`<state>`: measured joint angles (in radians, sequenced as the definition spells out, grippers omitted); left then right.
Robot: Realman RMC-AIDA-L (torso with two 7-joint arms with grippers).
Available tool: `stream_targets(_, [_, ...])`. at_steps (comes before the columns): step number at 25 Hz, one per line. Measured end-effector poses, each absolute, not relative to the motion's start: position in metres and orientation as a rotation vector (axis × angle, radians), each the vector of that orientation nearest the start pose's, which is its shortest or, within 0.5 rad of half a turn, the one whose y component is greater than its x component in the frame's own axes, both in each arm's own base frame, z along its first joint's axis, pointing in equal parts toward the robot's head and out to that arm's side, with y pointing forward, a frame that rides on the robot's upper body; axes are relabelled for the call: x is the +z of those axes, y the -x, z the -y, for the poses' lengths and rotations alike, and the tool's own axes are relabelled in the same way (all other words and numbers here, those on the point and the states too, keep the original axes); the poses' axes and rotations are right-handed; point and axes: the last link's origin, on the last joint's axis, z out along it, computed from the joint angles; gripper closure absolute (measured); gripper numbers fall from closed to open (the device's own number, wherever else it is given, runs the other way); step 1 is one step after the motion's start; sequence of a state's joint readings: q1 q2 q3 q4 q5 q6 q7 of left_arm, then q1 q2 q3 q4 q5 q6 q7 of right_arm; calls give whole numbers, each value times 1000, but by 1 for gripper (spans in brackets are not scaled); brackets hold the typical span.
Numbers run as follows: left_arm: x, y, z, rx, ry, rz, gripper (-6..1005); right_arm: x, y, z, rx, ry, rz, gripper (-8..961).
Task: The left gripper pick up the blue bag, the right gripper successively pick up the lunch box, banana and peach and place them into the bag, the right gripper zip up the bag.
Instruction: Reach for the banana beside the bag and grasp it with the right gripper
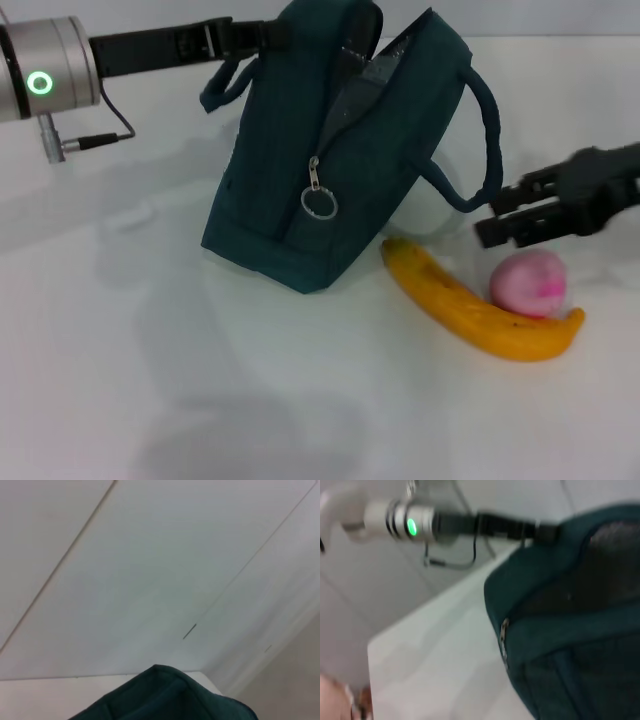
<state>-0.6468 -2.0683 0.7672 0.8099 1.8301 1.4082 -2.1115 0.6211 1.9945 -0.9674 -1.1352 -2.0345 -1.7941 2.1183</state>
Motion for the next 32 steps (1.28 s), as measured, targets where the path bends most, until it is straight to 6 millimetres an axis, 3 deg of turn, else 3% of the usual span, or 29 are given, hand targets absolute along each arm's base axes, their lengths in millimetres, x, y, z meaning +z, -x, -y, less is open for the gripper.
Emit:
stream_targets(6, [39,194,-396,-990,2437,1243,942,47,-143,-366,73,2977,-919,300])
stream_targets(10, [41,191,-398,-1009,2431,1238,943,36,-124,-372,-128,2958,-983,238])
stream_targets(17, [44,187,-403,-1009,2427,1222,943,11,-109,-379,-373,2926,-1058,130])
stream_targets(27, [47,194,-402,-1001,2402,1236,942,20,-113,-382,-306,2906,-1125,100])
stream_targets(32, [47,192,-404,-1002,2405,1230,943,12,-123,-379,-334,2903,-1189,101])
